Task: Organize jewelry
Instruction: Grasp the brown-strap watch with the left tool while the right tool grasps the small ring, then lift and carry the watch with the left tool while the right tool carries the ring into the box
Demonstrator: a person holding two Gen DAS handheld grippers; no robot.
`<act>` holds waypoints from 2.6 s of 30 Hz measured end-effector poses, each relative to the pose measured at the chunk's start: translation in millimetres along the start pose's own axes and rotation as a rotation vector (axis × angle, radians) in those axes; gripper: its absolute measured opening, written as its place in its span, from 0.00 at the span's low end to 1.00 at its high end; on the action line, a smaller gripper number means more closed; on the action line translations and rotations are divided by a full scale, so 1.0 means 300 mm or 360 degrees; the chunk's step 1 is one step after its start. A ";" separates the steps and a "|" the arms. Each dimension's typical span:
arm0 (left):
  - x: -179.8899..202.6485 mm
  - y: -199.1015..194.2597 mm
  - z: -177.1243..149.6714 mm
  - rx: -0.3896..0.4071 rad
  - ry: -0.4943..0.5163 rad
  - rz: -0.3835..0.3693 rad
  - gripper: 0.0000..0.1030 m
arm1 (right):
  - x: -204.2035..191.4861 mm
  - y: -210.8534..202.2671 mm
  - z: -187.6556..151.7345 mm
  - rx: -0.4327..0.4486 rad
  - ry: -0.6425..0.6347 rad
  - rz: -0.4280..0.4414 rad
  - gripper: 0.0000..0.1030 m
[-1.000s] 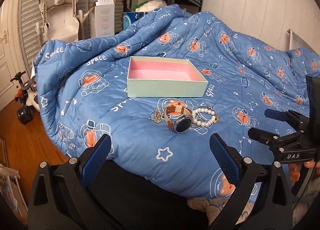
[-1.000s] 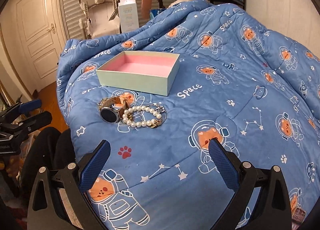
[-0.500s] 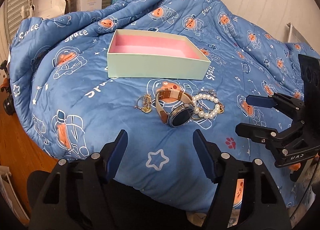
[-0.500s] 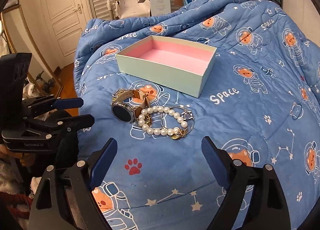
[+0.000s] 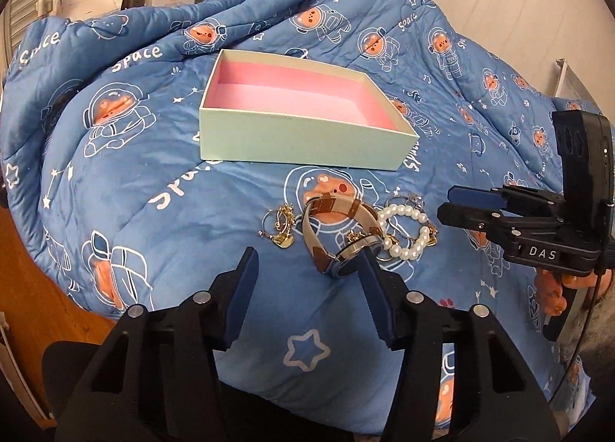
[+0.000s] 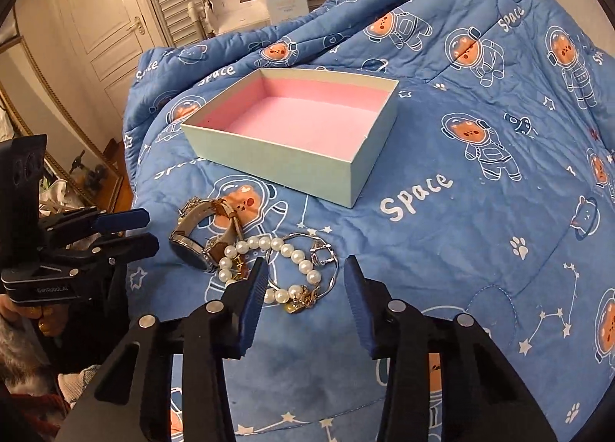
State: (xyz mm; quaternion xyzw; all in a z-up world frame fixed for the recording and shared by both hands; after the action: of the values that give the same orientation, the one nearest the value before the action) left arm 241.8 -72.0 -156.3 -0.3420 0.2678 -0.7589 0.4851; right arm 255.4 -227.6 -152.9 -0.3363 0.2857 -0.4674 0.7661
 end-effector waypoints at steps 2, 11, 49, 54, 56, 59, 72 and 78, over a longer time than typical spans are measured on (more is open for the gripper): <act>-0.003 0.023 0.010 -0.0033 -0.0017 0.0004 0.44 | -0.004 0.009 0.006 -0.0006 -0.0009 0.0003 0.27; -0.010 0.097 0.043 -0.0146 -0.0114 -0.0055 0.35 | -0.013 0.047 0.020 -0.0034 -0.0084 -0.0004 0.18; 0.049 0.113 0.034 -0.0197 -0.0109 -0.0062 0.04 | -0.027 0.031 0.004 0.0005 -0.0111 -0.0027 0.04; 0.054 0.059 0.058 -0.0138 -0.0133 -0.0097 0.04 | -0.023 -0.021 0.036 0.0047 -0.0010 0.0073 0.04; 0.064 0.038 0.078 -0.0105 -0.0113 -0.0099 0.04 | -0.027 -0.038 0.052 0.0060 -0.0001 0.0099 0.04; 0.072 0.016 0.113 -0.0051 -0.0062 -0.0056 0.04 | -0.037 -0.055 0.083 0.0084 0.0011 0.0137 0.04; 0.059 0.009 0.286 0.0092 0.0108 0.0098 0.04 | -0.038 -0.054 0.267 0.0190 -0.0020 0.0142 0.04; 0.028 0.034 0.389 0.0143 0.0131 0.0152 0.04 | -0.035 -0.006 0.371 0.0198 -0.0022 0.0137 0.04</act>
State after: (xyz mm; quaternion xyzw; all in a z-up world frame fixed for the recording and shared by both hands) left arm 335.8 -92.3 -89.0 -0.2753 0.2693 -0.7596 0.5241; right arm 333.9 -191.0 -82.3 -0.2788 0.2650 -0.4484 0.8068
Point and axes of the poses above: each gripper's, at about its wrist camera, not at the fingertips, and y roughly the way its jaws point, x to its right, z to its top, the point moved 8 cm from there along y, roughly the way its jaws point, and after that the axes turned 2 degrees about -z, right-handed, at the moved point
